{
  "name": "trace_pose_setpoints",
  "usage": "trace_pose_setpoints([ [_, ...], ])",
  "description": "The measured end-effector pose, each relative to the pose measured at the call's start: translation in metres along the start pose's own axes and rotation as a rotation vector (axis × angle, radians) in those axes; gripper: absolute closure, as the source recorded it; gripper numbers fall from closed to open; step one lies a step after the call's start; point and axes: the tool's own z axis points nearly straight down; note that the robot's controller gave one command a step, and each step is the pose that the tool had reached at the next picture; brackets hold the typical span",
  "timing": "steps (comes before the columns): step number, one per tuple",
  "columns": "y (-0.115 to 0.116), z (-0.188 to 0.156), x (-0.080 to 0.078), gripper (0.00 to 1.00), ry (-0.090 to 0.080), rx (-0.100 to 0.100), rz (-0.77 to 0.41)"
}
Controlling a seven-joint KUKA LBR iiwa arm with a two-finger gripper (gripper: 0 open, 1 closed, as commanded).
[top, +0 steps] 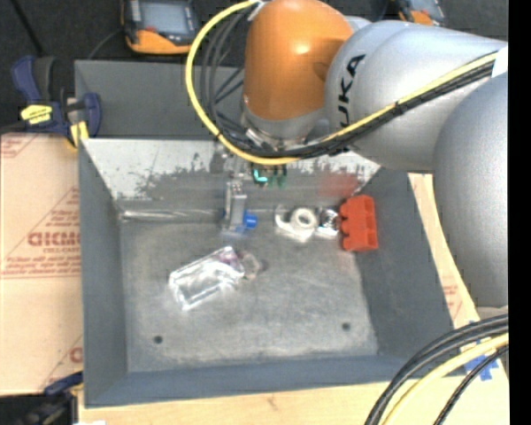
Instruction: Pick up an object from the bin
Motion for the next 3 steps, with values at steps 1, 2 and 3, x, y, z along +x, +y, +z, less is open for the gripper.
trace_pose_setpoints([
  [1, -0.018, 0.136, 0.051, 0.0, -0.009, -0.001, -0.132],
  [2, -0.016, 0.135, 0.048, 1.0, -0.023, -0.005, -0.129],
  [3, 0.013, 0.02, 0.123, 1.0, -0.009, -0.001, -0.142],
])
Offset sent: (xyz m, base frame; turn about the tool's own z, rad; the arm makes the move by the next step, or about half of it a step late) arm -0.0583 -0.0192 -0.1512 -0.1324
